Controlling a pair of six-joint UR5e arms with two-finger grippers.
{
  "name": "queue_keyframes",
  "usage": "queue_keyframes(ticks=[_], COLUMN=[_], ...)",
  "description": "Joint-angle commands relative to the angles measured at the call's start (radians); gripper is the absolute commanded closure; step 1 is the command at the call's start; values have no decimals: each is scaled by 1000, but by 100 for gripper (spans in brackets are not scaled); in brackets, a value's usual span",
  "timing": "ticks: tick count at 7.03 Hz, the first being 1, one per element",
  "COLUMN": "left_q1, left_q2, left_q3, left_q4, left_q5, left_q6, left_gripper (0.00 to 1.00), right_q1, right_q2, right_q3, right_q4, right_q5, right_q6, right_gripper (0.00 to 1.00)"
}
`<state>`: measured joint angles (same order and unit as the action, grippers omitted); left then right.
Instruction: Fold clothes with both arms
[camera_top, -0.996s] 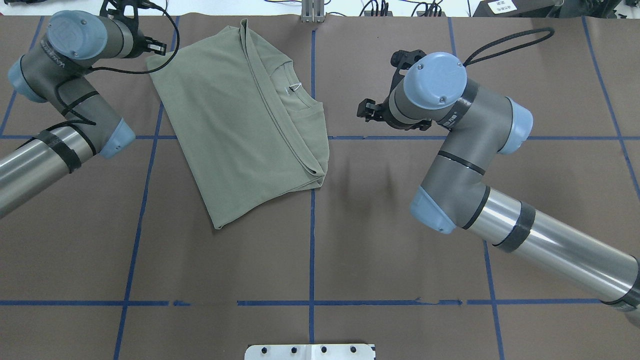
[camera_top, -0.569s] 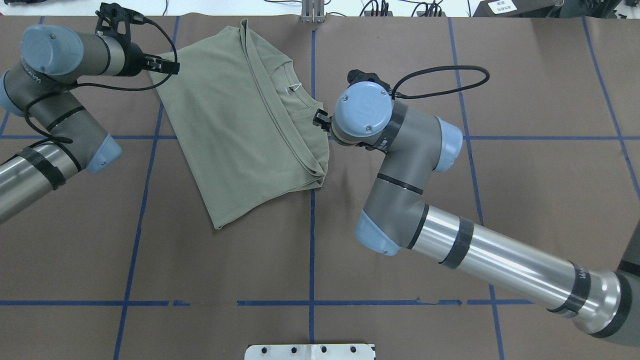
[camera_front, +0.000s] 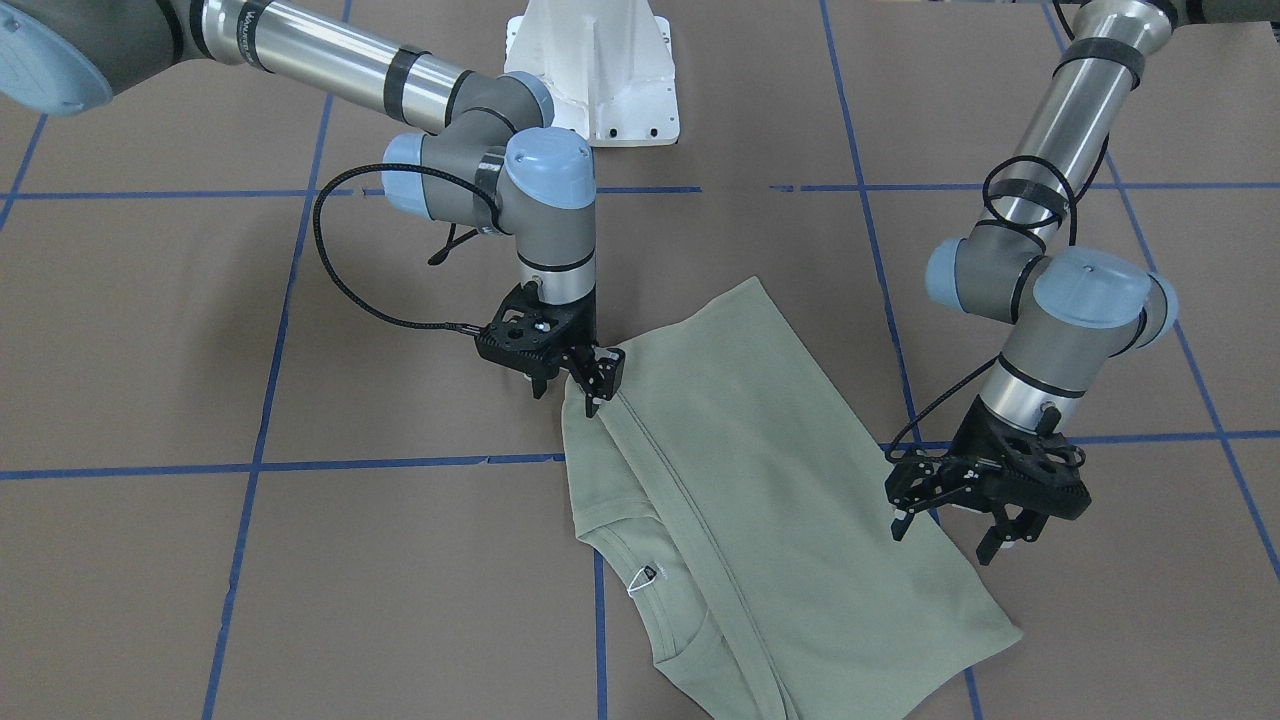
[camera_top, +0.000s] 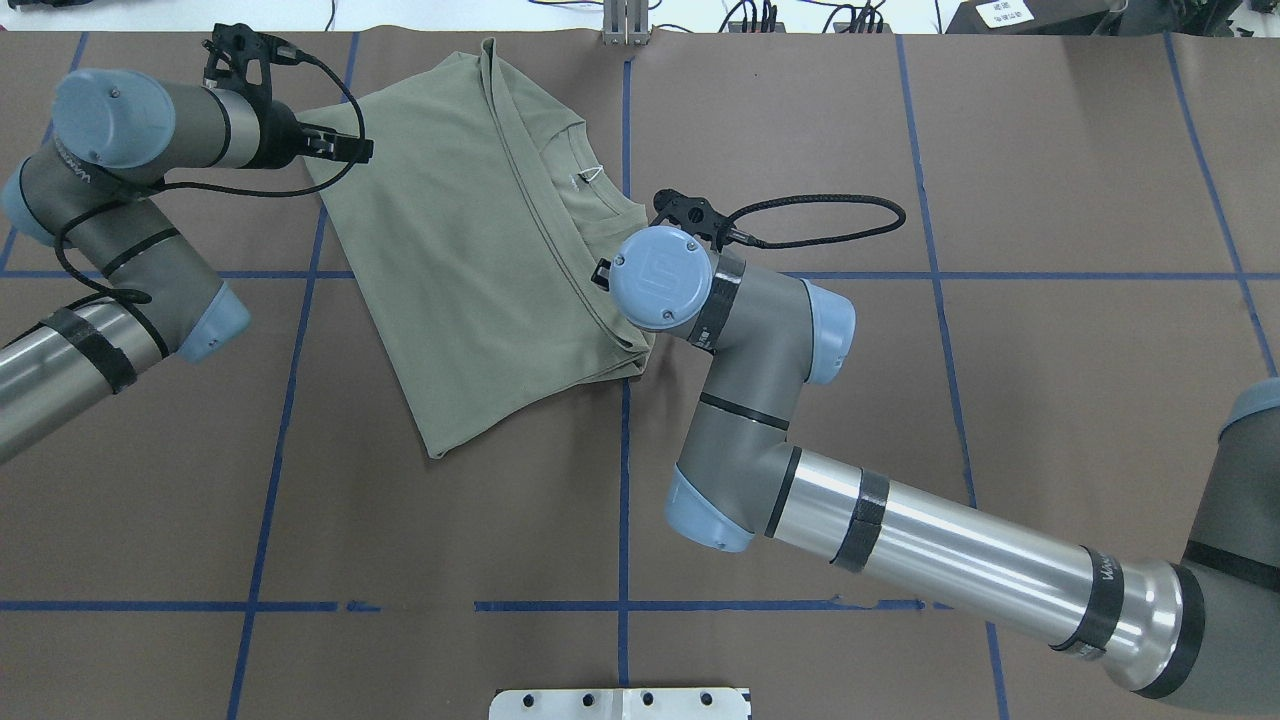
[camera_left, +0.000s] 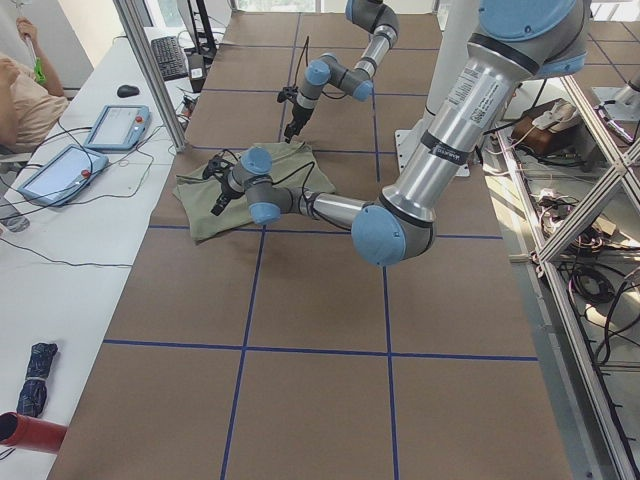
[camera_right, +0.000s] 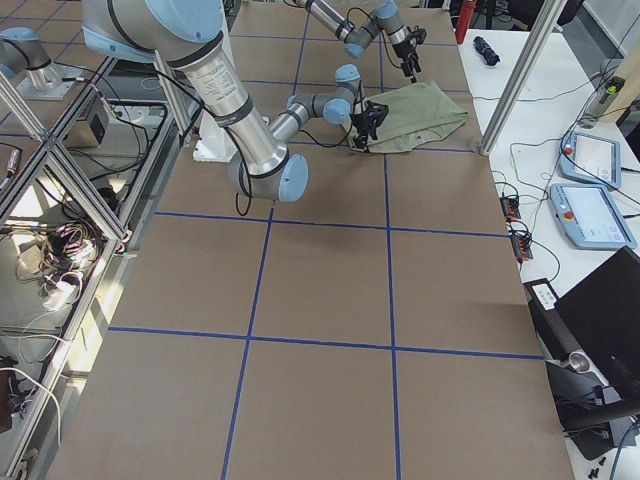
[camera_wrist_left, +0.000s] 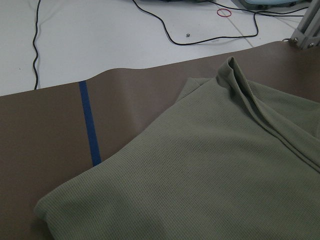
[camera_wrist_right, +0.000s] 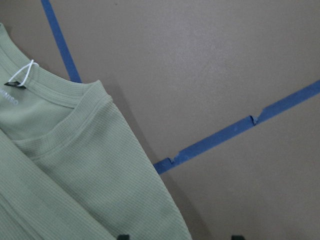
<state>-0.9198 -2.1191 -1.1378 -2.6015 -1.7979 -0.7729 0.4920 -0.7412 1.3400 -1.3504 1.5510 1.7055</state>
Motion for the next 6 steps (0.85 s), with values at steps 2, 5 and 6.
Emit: queue_keyframes(ticks=[2, 5, 6], left_q1=[1, 1, 1], left_q2=[2, 8, 8], left_q3=[0, -2, -2], left_q4=[-2, -2, -2], left_q5=[0, 0, 0], left_q6=[0, -6, -6], left_gripper=[0, 0, 0], right_q1=[-12, -18, -23], right_q2=[3, 8, 6], right_q3=[-22, -24, -24], right_q4=[4, 17, 17], right_q5=[-32, -34, -35], right_q6=[-3, -1, -1], right_gripper=[41, 58, 58])
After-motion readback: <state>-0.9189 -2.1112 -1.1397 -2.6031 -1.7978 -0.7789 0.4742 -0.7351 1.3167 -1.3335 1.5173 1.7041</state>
